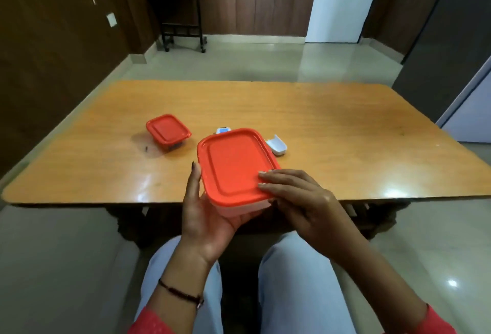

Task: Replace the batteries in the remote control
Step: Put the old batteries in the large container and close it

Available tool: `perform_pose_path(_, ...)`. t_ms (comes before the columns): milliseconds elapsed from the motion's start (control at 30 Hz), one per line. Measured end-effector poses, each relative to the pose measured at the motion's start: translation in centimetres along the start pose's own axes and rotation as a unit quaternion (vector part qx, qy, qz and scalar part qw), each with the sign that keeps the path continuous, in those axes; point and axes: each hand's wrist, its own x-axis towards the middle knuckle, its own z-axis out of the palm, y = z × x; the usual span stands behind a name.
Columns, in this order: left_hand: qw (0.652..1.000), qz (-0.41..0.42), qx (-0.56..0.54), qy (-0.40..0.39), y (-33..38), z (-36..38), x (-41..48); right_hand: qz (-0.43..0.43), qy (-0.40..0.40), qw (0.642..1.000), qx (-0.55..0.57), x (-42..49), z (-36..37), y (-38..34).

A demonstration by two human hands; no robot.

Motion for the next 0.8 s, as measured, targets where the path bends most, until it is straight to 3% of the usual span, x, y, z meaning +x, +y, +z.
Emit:
perform_pose_path(233,0.997,-0.019,-0.077,-0.007,-1.1,-0.7,-3.1,-0.031,0.039,0.997,-0.053,-1.8,3.0,-3.0)
perform_pose_path(400,0.998,-0.004,-0.06,-0.029,-0.8,0.0,-4.1,-0.07,0.023,0.991,-0.107,-1.3,1.7,-3.2)
perform_pose_path(500,0.997,-0.013,-0.055,-0.051,-1.2,1.3,-4.4,-0.067,0.046,0.995,-0.055,-1.3,1.7,-2.9)
perform_pose_path(633,0.995,-0.007,-0.103,-0.018,-2.8,2.1,-4.5,-0.025,0.118,0.992,0.032,-1.5,2.5,-3.6)
perform_pose_path(800,0.992,0.03,-0.124,0.009,-3.6,1.5,-4.4,0.039,0.125,0.989,0.075,-2.6,3.0,-3.7)
